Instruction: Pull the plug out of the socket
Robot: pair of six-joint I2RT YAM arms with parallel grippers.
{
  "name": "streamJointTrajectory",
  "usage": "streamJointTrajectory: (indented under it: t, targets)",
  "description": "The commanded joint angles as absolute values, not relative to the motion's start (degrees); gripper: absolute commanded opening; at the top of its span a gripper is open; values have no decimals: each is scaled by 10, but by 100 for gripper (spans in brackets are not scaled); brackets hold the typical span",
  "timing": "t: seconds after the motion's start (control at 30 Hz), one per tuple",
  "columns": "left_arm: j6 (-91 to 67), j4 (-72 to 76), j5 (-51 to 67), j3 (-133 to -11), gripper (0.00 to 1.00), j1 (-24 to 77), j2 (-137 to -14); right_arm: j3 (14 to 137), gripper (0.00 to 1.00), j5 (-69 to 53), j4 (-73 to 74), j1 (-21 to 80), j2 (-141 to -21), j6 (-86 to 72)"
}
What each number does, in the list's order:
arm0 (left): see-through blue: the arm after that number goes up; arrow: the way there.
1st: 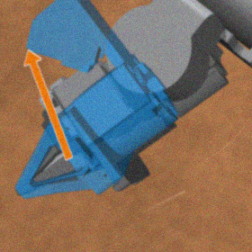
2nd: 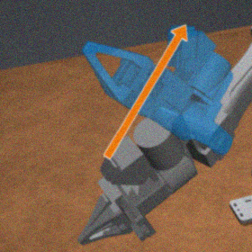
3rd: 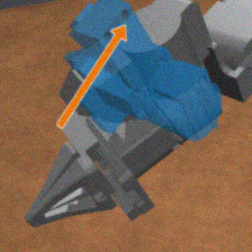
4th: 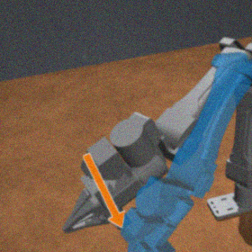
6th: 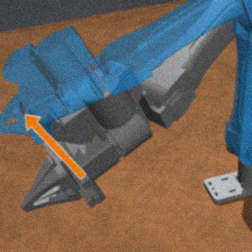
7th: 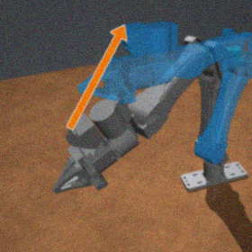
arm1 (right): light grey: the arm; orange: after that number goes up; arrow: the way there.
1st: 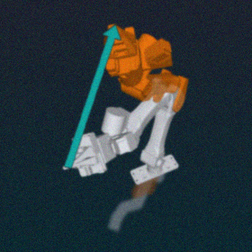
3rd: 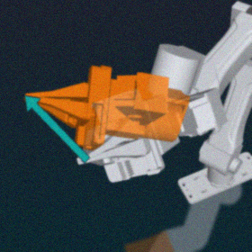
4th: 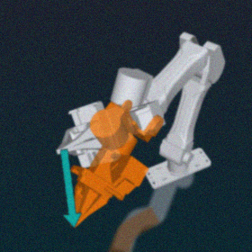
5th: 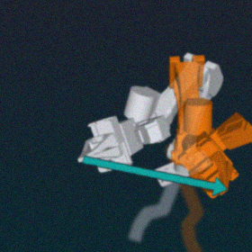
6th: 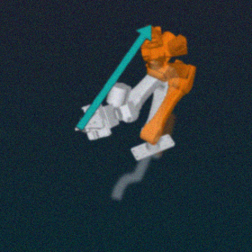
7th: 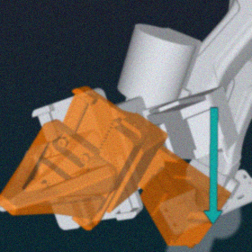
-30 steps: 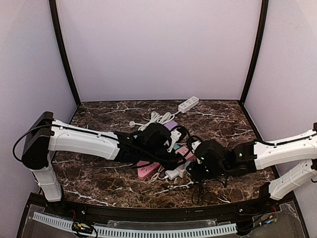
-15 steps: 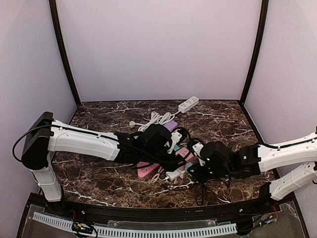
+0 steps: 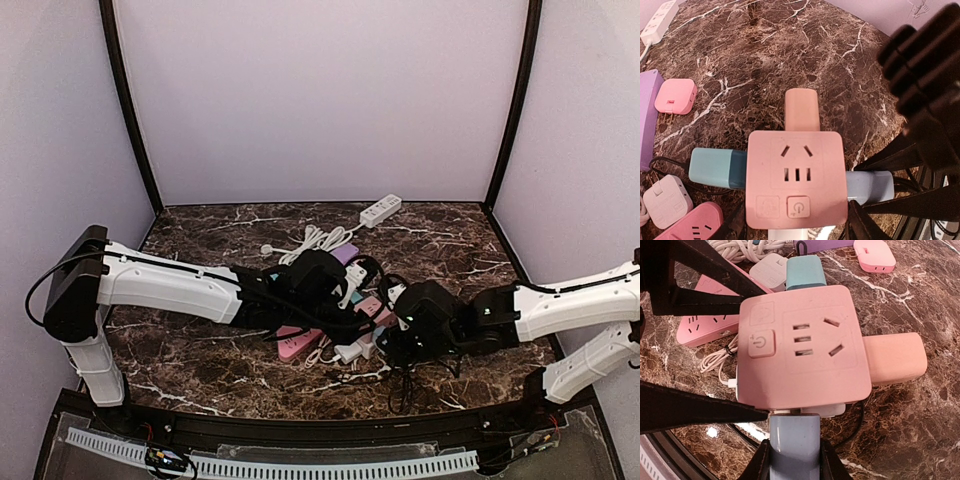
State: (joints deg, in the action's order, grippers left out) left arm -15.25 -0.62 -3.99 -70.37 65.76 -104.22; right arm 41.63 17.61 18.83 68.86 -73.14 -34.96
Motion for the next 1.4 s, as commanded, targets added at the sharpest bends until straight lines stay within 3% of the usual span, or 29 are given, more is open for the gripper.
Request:
streamJointTrajectory:
  t: [0.0, 0.4, 0.93, 1.37]
  targets:
    - [-161, -61, -75, -682, 18, 646, -1052, 450, 0, 185, 223, 693, -740, -428]
    - [-164, -61, -77, -676, 18, 646, -1050, 463, 0, 169, 254, 673, -747, -461]
    - [-165, -64, -94, -665, 16, 646, -1046, 416, 0, 85, 167, 673, -700, -295]
    - [-163, -70, -99, -665, 16, 646, -1041, 396, 0, 44, 135, 674, -690, -269]
